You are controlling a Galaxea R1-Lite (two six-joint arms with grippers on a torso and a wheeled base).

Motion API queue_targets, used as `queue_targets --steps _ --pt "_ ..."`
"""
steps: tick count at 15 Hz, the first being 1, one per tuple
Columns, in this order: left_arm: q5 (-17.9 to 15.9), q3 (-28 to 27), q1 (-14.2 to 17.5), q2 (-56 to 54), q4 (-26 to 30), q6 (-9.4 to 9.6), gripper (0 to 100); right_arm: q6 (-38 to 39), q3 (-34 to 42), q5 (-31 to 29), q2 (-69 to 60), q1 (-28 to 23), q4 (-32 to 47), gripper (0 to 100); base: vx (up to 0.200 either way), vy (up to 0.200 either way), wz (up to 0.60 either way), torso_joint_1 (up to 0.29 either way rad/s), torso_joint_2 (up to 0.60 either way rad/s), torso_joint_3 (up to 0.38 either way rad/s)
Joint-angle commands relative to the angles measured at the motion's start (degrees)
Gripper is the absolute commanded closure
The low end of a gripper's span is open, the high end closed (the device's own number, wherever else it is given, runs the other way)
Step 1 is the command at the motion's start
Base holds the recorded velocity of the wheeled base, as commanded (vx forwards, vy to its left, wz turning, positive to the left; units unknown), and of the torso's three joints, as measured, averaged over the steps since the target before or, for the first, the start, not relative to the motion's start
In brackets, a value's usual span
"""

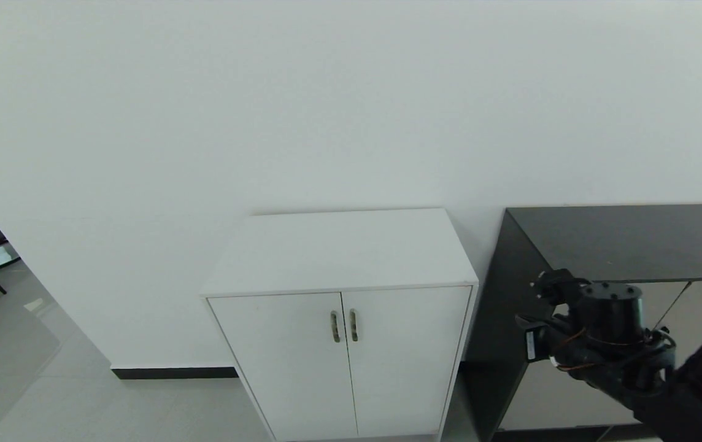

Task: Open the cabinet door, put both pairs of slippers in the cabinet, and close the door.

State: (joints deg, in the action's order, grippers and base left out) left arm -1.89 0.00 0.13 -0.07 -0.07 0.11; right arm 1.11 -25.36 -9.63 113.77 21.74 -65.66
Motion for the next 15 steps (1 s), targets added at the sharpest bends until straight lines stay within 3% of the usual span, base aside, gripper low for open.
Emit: queue_targets --steps 1,4,6,9,11,15 --pt "0.0 0.0 0.0 0.1 0.0 -0.11 100 -4.5 8.7 -0.1 -11.6 -7.9 0.1 100 0.0 0.0 0.0 0.0 0.0 0.0" --pt "0.0 0.0 0.0 0.1 0.0 -0.02 100 -10.8 19.9 0.6 -19.5 -18.0 0.7 100 0.0 0.0 0.0 0.0 0.0 0.0" --pt "0.0 0.0 0.0 0.1 0.0 -0.02 100 -14.4 25.4 5.7 -27.7 -24.4 2.6 100 0.0 0.0 0.0 0.0 0.0 0.0" --pt "0.3 0.0 0.0 0.1 0.0 -0.02 100 -17.2 25.4 13.1 -47.0 -31.1 26.8 100 0.0 0.0 0.0 0.0 0.0 0.0" --pt "0.2 0.0 0.0 0.1 0.0 -0.02 100 -17.5 25.4 19.3 -59.8 -32.0 43.5 100 0.0 0.0 0.0 0.0 0.0 0.0" --pt "0.2 0.0 0.0 0.1 0.0 -0.02 100 -16.9 25.4 22.7 -78.6 -31.9 62.2 100 0.0 0.0 0.0 0.0 0.0 0.0"
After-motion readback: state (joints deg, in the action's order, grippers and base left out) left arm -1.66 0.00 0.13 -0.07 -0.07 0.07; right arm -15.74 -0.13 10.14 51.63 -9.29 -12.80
